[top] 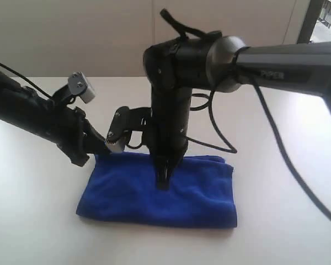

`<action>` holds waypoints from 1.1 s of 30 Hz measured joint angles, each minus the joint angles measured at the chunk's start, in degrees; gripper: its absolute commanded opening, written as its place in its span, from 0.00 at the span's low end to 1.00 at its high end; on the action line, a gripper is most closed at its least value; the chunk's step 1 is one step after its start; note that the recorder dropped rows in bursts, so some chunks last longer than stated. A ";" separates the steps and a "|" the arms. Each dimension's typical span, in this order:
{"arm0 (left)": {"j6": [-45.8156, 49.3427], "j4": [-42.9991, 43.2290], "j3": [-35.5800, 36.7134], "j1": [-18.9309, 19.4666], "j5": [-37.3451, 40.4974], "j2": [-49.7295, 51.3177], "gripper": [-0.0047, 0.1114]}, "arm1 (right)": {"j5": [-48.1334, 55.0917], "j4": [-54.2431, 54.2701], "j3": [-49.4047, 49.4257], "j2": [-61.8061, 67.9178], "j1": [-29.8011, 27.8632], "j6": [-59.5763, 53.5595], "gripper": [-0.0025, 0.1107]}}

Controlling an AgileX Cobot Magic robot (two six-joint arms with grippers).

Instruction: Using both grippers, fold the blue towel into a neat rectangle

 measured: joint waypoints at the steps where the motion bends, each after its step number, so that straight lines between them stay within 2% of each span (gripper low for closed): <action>1: 0.10 0.27 0.00 -0.55 -0.14 0.84 0.04 | -0.03 -0.12 0.00 -0.37 -0.45 0.87 0.02; 7: 0.10 0.89 0.00 -1.41 -3.74 4.60 0.04 | -3.90 -0.42 2.54 -0.87 -2.02 3.16 0.02; 14: 1.11 0.66 0.00 -1.41 -11.27 7.33 0.04 | -13.73 5.62 9.66 -0.77 -2.05 2.33 0.02; 22: 3.71 -3.26 0.00 -1.41 -12.89 9.26 0.04 | -15.46 8.95 12.24 2.50 -2.05 0.05 0.02; 33: 3.92 -5.25 0.00 -1.54 -20.99 9.26 0.04 | -16.52 9.18 14.27 2.08 -2.14 -2.44 0.02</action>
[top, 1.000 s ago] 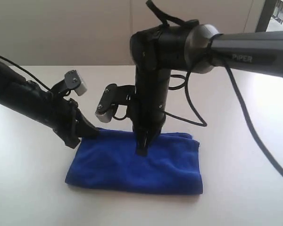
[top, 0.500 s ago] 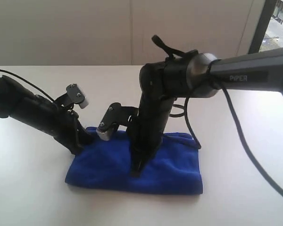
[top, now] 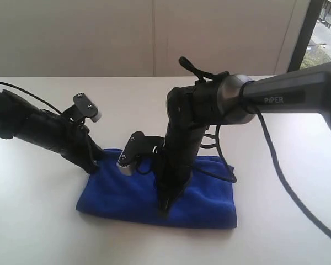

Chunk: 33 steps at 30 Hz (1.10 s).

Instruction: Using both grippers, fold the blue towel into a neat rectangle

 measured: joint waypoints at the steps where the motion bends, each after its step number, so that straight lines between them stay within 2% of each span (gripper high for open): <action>1: 0.00 0.00 -0.10 0.00 -0.76 0.00 0.04 | 0.00 0.00 0.00 0.00 0.00 -0.27 0.02; 10: 0.17 0.00 -0.22 0.00 -2.91 -0.18 0.04 | 0.62 0.00 0.08 -0.05 0.00 -1.51 0.02; 15: 0.17 -1.13 -0.22 0.00 -1.75 -6.64 0.04 | 2.66 0.00 0.08 -0.05 0.00 -3.50 0.02; 18: 0.17 -4.56 -0.22 0.00 6.79 -10.13 0.04 | 7.23 0.00 0.08 -0.05 0.00 -6.32 0.02; 23: 0.07 -5.64 -0.22 0.00 19.88 -10.63 0.04 | 10.01 -0.85 0.08 -0.27 0.00 -6.73 0.02; 26: 0.07 -5.26 -0.22 0.00 24.10 -10.41 0.04 | 10.42 -8.87 1.02 -3.51 -0.34 -1.09 0.02; 29: -0.42 -5.14 -0.22 0.00 27.34 -9.95 0.04 | 7.60 -10.78 1.15 -9.61 -4.03 1.63 0.02; 33: -0.80 -5.14 -0.22 -2.19 29.28 -7.64 0.04 | 4.70 -10.25 1.15 -14.15 -10.13 2.10 0.02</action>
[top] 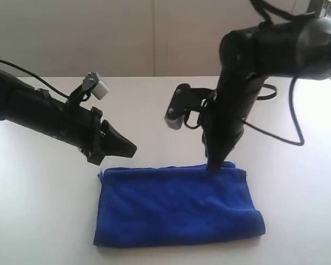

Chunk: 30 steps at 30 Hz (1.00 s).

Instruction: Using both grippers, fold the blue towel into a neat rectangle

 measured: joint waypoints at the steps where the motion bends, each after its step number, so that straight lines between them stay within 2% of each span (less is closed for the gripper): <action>1: 0.00 0.12 0.00 -0.73 0.00 0.50 0.04 | -0.72 0.00 0.00 -0.14 -0.94 0.00 0.02; 3: 0.00 0.48 0.00 -2.83 -0.12 1.47 0.04 | -2.20 0.00 0.00 -0.24 -3.01 0.00 0.03; 6: 0.00 1.54 0.00 -6.02 -1.63 2.53 0.04 | -3.22 0.00 0.00 0.20 -4.79 -0.21 0.12; 9: -0.58 3.05 0.00 -8.54 -3.79 3.14 0.04 | -3.73 0.09 0.00 1.37 -5.45 -2.62 0.28; 11: -1.21 3.98 0.00 -9.71 -5.84 3.37 0.04 | -4.17 0.22 0.08 2.84 -5.65 -4.98 0.47; 12: -2.02 4.68 0.00 -10.18 -7.22 3.51 0.04 | -4.76 0.31 0.08 4.28 -5.68 -6.13 0.49; 30: -3.71 7.06 0.00 -10.76 -8.07 7.32 0.04 | -3.96 1.93 0.13 10.02 -5.79 -7.55 0.46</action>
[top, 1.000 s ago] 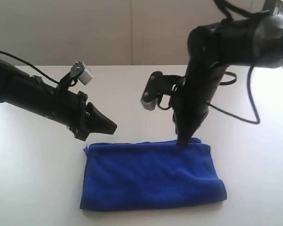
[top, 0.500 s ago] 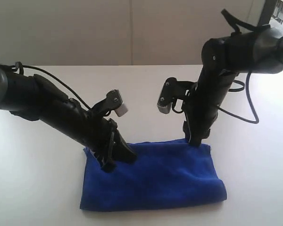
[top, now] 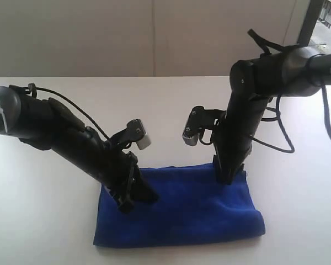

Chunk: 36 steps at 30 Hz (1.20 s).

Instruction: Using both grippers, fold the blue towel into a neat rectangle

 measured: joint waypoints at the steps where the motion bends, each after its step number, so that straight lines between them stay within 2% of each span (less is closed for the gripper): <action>1: -0.14 0.13 0.00 0.00 0.00 0.10 0.04 | 0.00 0.00 0.00 0.11 0.00 -0.23 0.46; 6: -0.53 0.38 0.00 0.00 0.00 0.11 0.04 | 0.00 0.32 0.00 1.05 0.00 -1.22 0.44; 15: -0.63 0.61 0.00 -0.09 0.11 0.11 0.04 | 0.75 0.91 0.00 2.63 0.00 -1.44 0.26; 20: -0.63 0.61 0.00 -0.09 0.33 0.11 0.04 | 1.09 1.06 0.00 2.71 0.00 -1.44 0.21; 30: -0.63 0.72 0.00 -0.09 0.66 0.11 0.04 | 0.89 -0.59 0.00 2.12 0.00 -1.44 0.21; 36: -0.63 0.99 0.00 -0.09 0.78 0.11 0.04 | 1.13 -2.76 0.00 1.05 0.00 1.93 0.33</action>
